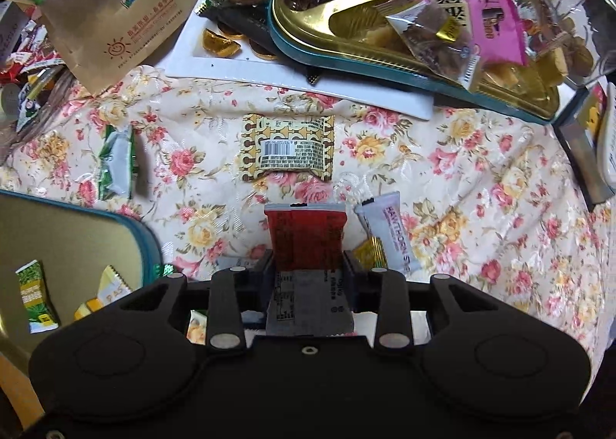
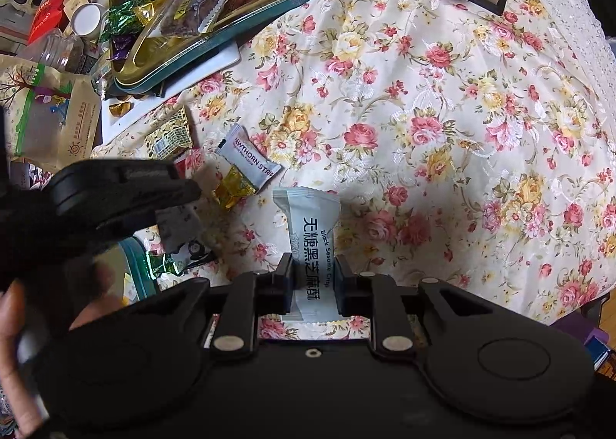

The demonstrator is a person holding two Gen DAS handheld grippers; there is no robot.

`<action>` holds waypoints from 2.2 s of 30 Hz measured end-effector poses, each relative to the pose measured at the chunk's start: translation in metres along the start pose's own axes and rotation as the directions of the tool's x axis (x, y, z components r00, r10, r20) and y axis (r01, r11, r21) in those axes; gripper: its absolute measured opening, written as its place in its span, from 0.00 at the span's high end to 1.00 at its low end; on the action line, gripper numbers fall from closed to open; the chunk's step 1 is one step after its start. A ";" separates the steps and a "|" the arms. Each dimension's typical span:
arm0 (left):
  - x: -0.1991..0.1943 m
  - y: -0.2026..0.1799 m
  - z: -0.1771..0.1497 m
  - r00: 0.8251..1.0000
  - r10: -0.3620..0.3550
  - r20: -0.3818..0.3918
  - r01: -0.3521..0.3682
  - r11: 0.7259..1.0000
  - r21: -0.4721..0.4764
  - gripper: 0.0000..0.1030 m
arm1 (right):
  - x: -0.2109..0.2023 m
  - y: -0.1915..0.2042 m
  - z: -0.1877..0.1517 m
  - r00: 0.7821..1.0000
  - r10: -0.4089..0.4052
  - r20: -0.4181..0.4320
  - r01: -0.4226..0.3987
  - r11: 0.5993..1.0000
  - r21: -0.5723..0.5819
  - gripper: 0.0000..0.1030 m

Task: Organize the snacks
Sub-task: 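Lift the red-and-white packet with the left tool and carry it over the plain gold tray, then open the left tool over the gold tray while the right tool drops the white sesame packet there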

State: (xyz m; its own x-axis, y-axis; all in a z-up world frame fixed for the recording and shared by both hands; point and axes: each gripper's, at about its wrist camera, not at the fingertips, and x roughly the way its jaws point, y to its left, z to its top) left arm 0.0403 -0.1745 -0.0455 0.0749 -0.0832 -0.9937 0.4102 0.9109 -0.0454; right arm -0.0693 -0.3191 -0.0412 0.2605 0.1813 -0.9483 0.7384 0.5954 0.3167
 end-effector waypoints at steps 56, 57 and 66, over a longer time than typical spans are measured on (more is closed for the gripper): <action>-0.052 0.238 -0.047 0.986 0.162 0.036 -0.136 0.916 -0.377 0.57 | 0.043 0.190 -0.079 0.997 0.068 -0.040 -0.079 0.899 -0.431 0.78; -0.054 0.242 -0.049 0.986 0.159 0.040 -0.132 0.914 -0.385 0.57 | 0.044 0.195 -0.082 0.996 0.077 -0.039 -0.086 0.894 -0.439 0.78; -0.064 0.278 -0.060 0.984 0.170 0.057 -0.126 0.883 -0.453 0.54 | 0.047 0.231 -0.105 0.990 0.127 -0.056 -0.138 0.844 -0.519 0.78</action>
State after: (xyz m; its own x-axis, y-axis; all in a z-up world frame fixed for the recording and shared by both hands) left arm 0.0954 0.1086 -0.0010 0.1953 0.0501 -0.9795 -0.0589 0.9975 0.0393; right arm 0.0484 -0.0908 -0.0149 0.3169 0.2994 -0.9000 0.2643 0.8834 0.3870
